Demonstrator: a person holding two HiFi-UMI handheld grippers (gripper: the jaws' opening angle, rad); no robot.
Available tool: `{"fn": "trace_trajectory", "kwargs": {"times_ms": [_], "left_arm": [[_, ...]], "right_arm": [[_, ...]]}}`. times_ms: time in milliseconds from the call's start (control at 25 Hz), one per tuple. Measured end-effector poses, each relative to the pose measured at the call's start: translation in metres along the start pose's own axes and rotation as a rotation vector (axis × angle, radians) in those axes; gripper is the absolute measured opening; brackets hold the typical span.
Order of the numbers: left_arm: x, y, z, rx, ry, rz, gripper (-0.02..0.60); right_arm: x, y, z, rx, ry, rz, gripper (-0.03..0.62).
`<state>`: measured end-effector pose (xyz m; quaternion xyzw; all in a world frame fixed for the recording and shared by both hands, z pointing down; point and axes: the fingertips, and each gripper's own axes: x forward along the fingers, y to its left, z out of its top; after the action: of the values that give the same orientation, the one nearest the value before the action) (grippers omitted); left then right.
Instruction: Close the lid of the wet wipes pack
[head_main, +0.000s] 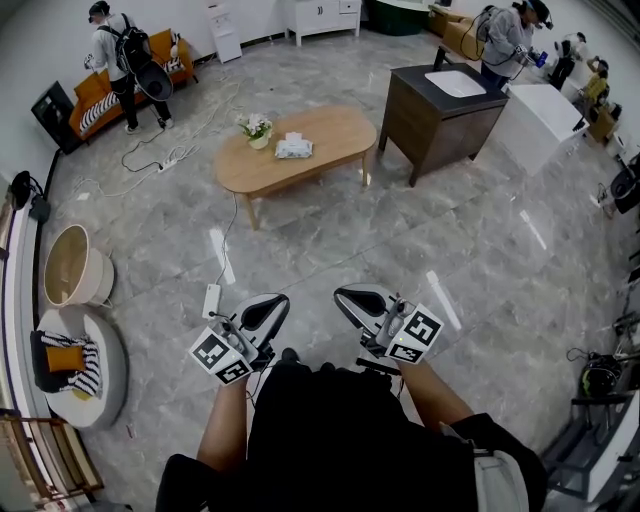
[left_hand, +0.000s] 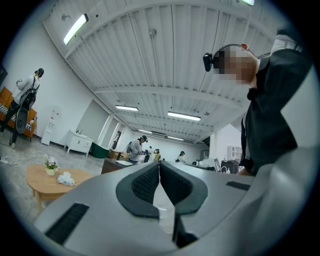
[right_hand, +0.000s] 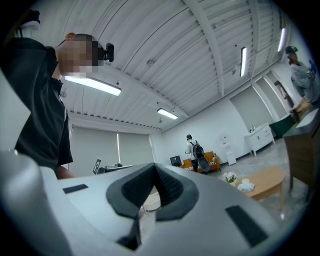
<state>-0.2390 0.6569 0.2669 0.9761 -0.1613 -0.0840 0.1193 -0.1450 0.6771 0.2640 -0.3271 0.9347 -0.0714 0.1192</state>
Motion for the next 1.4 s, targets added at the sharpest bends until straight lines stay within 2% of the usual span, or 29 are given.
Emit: {"fn": "trace_trajectory", "kwargs": {"times_ms": [320, 640, 880, 1200, 1400], "left_arm": [[-0.006, 0.013, -0.012, -0.040, 0.014, 0.022, 0.017], [0.016, 0.045, -0.022, -0.079, 0.016, -0.025, 0.017], [0.048, 0.094, -0.018, -0.122, -0.012, -0.047, 0.017], [0.098, 0.179, 0.010, -0.114, -0.034, -0.099, 0.017], [0.122, 0.221, 0.021, -0.121, -0.029, -0.143, 0.017]], "right_arm": [[0.004, -0.010, -0.014, 0.019, 0.033, -0.013, 0.011], [0.021, -0.035, -0.023, 0.027, 0.067, -0.041, 0.011], [0.039, -0.082, -0.020, 0.023, 0.098, -0.067, 0.011], [0.095, -0.162, -0.002, -0.004, 0.108, -0.093, 0.011], [0.119, -0.204, 0.010, -0.021, 0.106, -0.139, 0.011]]}}
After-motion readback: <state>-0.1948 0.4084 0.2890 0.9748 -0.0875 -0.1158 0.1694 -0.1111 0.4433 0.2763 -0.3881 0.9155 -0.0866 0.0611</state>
